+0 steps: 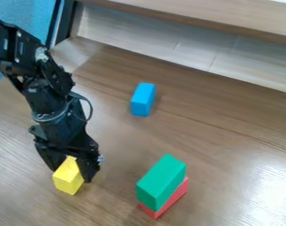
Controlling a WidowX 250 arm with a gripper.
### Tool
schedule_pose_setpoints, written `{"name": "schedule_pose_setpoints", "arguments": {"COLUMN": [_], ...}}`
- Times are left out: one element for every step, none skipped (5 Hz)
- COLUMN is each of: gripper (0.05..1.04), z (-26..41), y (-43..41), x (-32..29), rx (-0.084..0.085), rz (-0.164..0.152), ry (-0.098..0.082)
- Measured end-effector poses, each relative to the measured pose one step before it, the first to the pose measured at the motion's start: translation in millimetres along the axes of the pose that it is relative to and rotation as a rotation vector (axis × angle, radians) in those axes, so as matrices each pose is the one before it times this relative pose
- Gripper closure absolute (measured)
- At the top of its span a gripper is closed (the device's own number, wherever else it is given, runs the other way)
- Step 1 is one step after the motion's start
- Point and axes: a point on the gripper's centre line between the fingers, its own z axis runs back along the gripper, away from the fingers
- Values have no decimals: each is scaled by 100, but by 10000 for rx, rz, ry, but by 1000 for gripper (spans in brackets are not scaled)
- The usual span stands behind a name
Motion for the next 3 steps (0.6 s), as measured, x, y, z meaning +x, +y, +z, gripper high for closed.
{"name": "schedule_pose_setpoints", "arguments": {"gripper": [84, 83, 84], "z": [1524, 1533, 1548], "y": [-229, 90, 184], "x": [1107, 1582, 1865], "rx": [-125, -40, 84], "rz": [132, 301, 156], "ry": [-309, -166, -339]}}
